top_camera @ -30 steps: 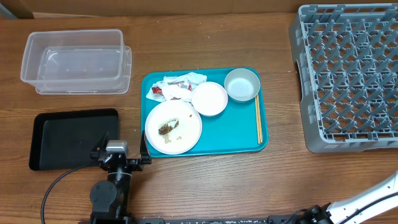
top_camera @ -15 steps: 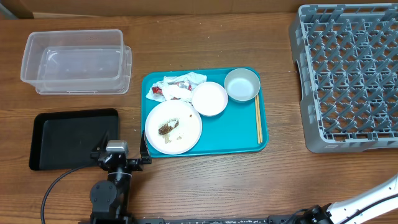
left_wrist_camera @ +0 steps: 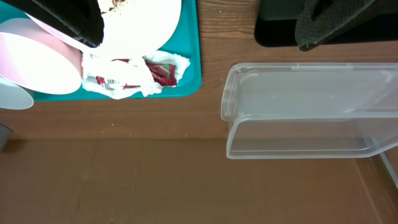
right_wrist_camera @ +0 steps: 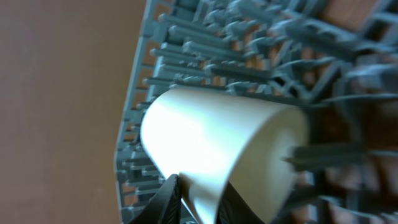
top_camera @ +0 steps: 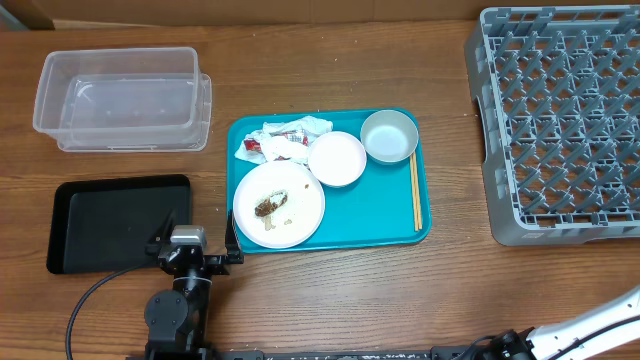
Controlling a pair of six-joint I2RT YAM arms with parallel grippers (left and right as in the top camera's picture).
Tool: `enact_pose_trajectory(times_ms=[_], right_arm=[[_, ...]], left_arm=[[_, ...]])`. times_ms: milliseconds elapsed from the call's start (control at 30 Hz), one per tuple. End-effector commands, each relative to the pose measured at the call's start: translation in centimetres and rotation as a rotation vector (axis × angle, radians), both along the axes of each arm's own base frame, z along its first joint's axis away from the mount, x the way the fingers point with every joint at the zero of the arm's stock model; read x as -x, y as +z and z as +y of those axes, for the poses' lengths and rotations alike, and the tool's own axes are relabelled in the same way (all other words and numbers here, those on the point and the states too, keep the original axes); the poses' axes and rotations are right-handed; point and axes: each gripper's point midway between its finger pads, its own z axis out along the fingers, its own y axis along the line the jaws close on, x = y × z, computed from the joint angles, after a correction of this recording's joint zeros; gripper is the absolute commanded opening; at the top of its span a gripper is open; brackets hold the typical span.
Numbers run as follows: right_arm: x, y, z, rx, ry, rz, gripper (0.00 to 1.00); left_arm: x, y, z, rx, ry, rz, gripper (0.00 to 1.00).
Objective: Sort waste into correct bins and load items into the dishwasher
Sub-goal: 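Lower the white bowl into the grey rack and open the right gripper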
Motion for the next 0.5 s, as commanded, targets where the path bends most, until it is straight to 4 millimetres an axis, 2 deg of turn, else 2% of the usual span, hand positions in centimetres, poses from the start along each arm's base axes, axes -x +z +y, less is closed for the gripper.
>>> enact_pose_trajectory(times_ms=[0, 167, 300, 467], right_arm=[[2.2, 2.4, -2.9, 0.106, -0.105, 0.056, 0.19], [4.2, 7.0, -3.9, 0.158, -0.166, 0.021, 0.20], [4.8, 9.5, -3.8, 0.166, -0.193, -0.002, 0.20], [2.2, 9.6, -1.7, 0.181, -0.141, 0.004, 0.20]], left_arm=[[0.0, 0.1, 0.0, 0.007, -0.002, -0.008, 1.00], [0.0, 0.1, 0.0, 0.007, -0.002, -0.009, 1.00], [0.0, 0.1, 0.0, 0.007, -0.002, -0.009, 1.00], [0.0, 0.1, 0.0, 0.007, -0.002, -0.009, 1.00]])
